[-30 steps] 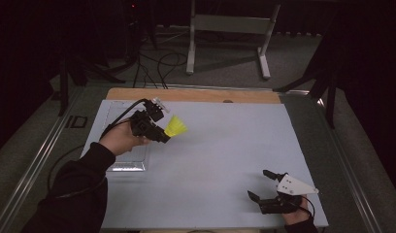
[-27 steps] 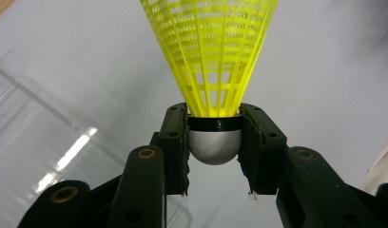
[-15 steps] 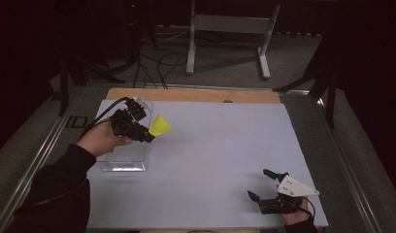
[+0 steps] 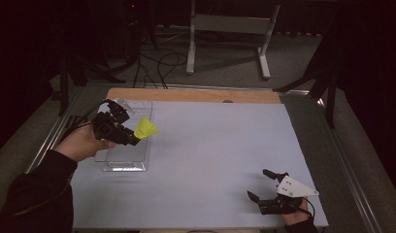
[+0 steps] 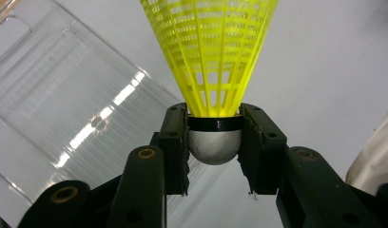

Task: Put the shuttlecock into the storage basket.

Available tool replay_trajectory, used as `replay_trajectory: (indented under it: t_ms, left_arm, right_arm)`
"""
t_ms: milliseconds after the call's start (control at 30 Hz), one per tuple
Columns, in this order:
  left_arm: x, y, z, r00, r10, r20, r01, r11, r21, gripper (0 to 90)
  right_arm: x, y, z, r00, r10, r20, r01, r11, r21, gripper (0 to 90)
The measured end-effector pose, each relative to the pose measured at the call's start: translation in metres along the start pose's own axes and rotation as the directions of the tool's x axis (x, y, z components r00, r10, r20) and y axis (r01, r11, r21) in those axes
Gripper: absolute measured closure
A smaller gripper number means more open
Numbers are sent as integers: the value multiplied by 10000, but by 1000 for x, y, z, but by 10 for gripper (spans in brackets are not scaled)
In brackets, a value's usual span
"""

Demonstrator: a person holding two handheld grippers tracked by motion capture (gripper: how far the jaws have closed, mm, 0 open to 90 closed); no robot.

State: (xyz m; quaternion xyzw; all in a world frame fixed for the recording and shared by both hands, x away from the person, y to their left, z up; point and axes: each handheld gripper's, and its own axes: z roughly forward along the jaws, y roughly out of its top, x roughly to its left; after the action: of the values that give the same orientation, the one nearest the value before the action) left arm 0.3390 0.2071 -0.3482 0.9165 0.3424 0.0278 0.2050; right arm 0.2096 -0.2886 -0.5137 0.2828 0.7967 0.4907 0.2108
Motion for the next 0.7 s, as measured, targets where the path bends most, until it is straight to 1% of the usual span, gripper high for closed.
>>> replay_trajectory:
  t_ms: [67, 133, 200, 233, 300, 367, 400, 467, 633, 700]
  left_arm:
    - [2, -6, -2, 10000, -26, -57, 26, 10000, 58, 659]
    - [4, -12, -4, 9998, -146, -109, 147, 9999, 43, 658]
    - [6, -17, -7, 9991, -380, -209, 380, 9993, -16, 659]
    - [8, -21, -9, 9988, -398, -274, 397, 9992, -16, 658]
    - [10, -27, -12, 9987, -452, -248, 451, 9990, -47, 659]
    - [10, -30, -13, 9986, -468, -260, 467, 9989, -52, 658]
    - [13, -38, -16, 9980, -563, -272, 562, 9984, -47, 658]
    - [15, -44, -16, 9979, -610, -226, 610, 9981, -11, 658]
    - [19, -57, -14, 9979, -634, -120, 634, 9980, 23, 659]
    - [20, -61, -13, 9972, -706, -233, 707, 9975, 15, 658]
  right_arm:
    - [-1, -1, 0, 10000, 61, 17, -61, 10000, 13, 92]
    - [-1, 0, 0, 10000, 61, 63, -61, 10000, 2, 92]
    - [-1, 0, 0, 10000, 29, 71, -29, 10000, -54, 93]
    - [0, 0, 0, 10000, -10, 75, 10, 10000, -58, 93]
    - [0, 0, 0, 10000, -45, 49, 45, 10000, -32, 93]
    - [0, 0, 0, 10000, -54, 53, 54, 10000, -25, 93]
    - [-1, 0, 0, 10000, 7, 47, -7, 10000, -59, 92]
    - [-1, 0, 1, 10000, 33, -33, -33, 10000, 1, 93]
    - [0, 0, 1, 10000, -38, -19, 38, 10000, 35, 93]
    - [-1, -1, 2, 10000, -72, -8, 72, 10000, 23, 93]
